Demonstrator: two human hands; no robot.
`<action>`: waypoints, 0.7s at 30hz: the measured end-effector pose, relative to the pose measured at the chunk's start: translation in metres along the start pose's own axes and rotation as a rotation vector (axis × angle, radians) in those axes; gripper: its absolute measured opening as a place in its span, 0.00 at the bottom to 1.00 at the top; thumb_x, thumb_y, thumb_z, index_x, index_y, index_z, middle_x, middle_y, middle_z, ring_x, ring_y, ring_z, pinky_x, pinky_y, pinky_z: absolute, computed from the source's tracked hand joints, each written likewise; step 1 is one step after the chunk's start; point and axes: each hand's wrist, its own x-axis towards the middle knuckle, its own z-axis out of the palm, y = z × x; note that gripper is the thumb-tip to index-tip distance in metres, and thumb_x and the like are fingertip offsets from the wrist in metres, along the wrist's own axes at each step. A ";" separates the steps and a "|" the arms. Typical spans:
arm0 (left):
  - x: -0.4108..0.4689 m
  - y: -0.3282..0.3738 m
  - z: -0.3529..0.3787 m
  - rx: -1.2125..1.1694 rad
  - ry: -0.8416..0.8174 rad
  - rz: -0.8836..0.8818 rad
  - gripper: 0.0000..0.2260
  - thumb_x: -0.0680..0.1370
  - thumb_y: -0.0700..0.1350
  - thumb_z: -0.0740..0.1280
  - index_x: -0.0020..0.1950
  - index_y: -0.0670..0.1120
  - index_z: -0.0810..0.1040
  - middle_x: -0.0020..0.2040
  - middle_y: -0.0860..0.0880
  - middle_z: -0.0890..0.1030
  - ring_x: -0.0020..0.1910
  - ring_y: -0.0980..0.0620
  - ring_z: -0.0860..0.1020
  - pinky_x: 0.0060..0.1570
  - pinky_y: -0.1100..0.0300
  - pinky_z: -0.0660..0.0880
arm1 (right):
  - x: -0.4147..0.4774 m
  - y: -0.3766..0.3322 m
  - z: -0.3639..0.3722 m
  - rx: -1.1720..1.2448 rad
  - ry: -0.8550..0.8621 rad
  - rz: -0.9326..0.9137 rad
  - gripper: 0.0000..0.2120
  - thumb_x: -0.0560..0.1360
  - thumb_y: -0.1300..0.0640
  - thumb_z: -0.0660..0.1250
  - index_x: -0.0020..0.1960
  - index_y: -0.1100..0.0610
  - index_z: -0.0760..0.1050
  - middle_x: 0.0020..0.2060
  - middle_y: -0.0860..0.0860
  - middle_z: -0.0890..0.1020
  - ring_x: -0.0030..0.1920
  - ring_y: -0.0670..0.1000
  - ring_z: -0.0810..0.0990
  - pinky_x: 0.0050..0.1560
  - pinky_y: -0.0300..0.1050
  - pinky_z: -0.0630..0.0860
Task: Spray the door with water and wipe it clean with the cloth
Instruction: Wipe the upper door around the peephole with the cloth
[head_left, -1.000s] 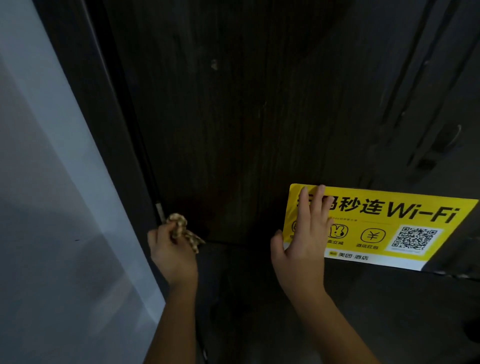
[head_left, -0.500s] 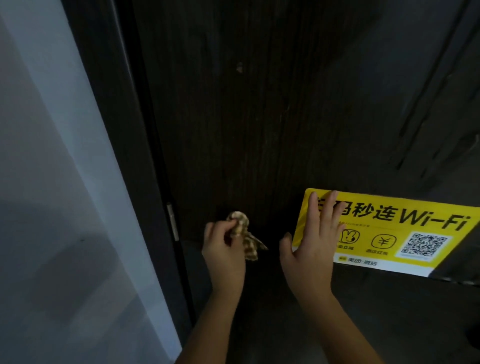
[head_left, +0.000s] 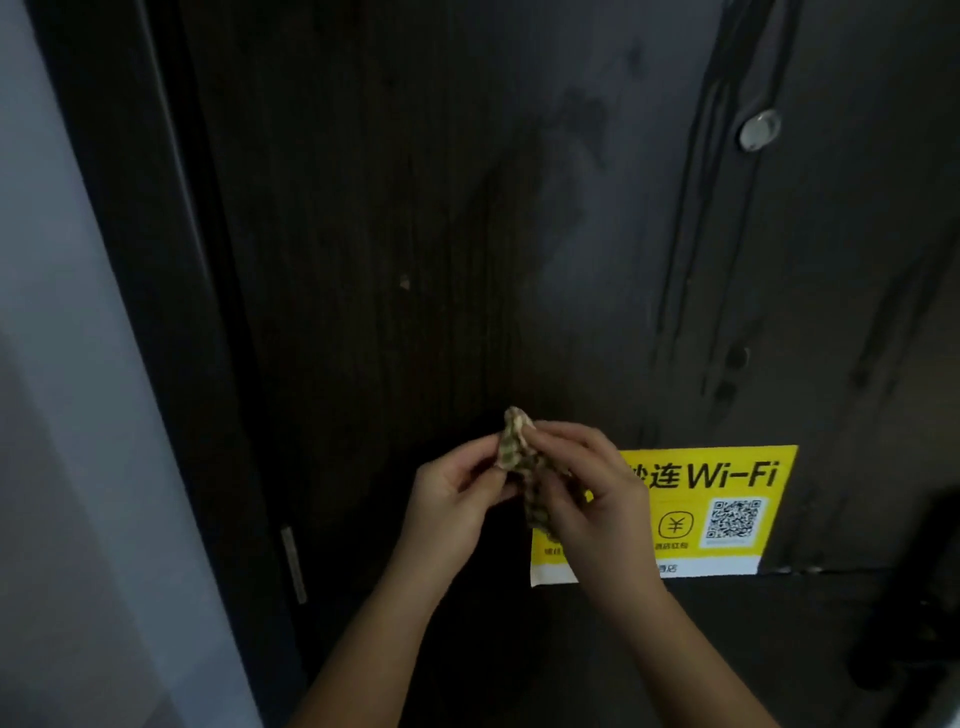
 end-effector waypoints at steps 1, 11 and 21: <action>0.007 0.001 -0.007 0.153 0.034 0.133 0.15 0.78 0.33 0.62 0.58 0.49 0.81 0.56 0.53 0.81 0.57 0.55 0.79 0.56 0.60 0.77 | 0.008 0.000 0.001 -0.060 0.054 -0.074 0.19 0.71 0.71 0.67 0.58 0.54 0.81 0.56 0.48 0.79 0.58 0.46 0.77 0.54 0.44 0.77; 0.067 0.033 -0.055 1.164 0.354 0.773 0.19 0.71 0.37 0.70 0.62 0.50 0.78 0.67 0.46 0.71 0.70 0.47 0.66 0.67 0.46 0.60 | 0.082 0.031 0.018 -0.432 -0.093 -0.658 0.15 0.82 0.58 0.57 0.55 0.58 0.82 0.58 0.53 0.80 0.57 0.54 0.76 0.57 0.49 0.74; 0.136 0.146 -0.077 1.342 0.464 0.947 0.24 0.72 0.42 0.69 0.68 0.49 0.73 0.69 0.46 0.69 0.72 0.48 0.65 0.70 0.41 0.59 | 0.263 -0.050 -0.014 -0.480 0.177 -0.850 0.15 0.74 0.65 0.60 0.53 0.58 0.83 0.58 0.53 0.81 0.55 0.52 0.76 0.59 0.39 0.68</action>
